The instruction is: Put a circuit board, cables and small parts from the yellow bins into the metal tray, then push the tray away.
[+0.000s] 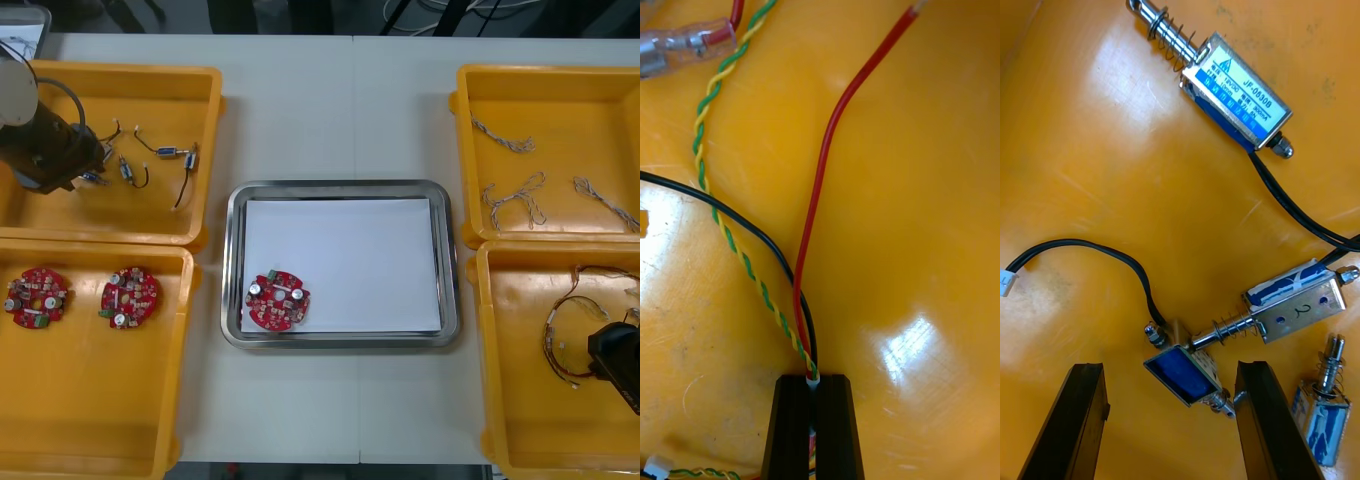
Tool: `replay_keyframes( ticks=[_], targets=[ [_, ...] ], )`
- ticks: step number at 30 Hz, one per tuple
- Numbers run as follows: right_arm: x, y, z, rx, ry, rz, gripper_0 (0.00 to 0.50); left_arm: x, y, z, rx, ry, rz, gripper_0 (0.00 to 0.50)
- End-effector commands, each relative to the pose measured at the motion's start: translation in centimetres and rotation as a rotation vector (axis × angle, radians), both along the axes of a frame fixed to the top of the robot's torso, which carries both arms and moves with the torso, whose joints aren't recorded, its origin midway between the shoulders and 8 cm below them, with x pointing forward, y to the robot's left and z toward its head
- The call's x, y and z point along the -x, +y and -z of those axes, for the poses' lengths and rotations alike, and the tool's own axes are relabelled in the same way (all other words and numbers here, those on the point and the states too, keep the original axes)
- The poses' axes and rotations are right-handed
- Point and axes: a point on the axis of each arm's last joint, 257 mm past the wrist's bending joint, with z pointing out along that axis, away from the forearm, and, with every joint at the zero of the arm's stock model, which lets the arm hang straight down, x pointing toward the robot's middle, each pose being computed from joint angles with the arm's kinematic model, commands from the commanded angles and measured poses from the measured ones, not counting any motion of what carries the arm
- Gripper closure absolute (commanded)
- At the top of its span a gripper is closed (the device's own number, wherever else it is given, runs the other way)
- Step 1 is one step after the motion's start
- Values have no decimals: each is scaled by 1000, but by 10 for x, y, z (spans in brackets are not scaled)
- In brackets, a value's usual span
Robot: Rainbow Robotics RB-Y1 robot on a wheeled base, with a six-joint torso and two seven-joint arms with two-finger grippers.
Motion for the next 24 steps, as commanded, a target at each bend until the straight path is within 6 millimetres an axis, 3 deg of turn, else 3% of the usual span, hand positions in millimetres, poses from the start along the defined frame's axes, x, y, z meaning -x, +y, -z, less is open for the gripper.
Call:
replay_keyframes(
  ticks=[1,5,10,14,19,24],
  targets=[
    [2,-2,-5,-12,-6,27,500,-19,-19,-21,-5,-48,44,0],
    [-1,-7,-32,7,-23,19,500,-19,-19,-20,-5,-48,43,0],
    [-2,-16,-83,49,-58,9,500,-20,-22,-14,-14,-46,54,0],
    [0,-23,-113,87,-63,-2,500,-19,-24,-11,-19,-38,60,0],
    [4,-22,-134,123,-50,-42,500,-19,-24,-9,-25,-36,63,0],
    [6,-8,-167,144,-59,-150,500,-19,-24,-9,-25,-36,66,0]
  ],
)
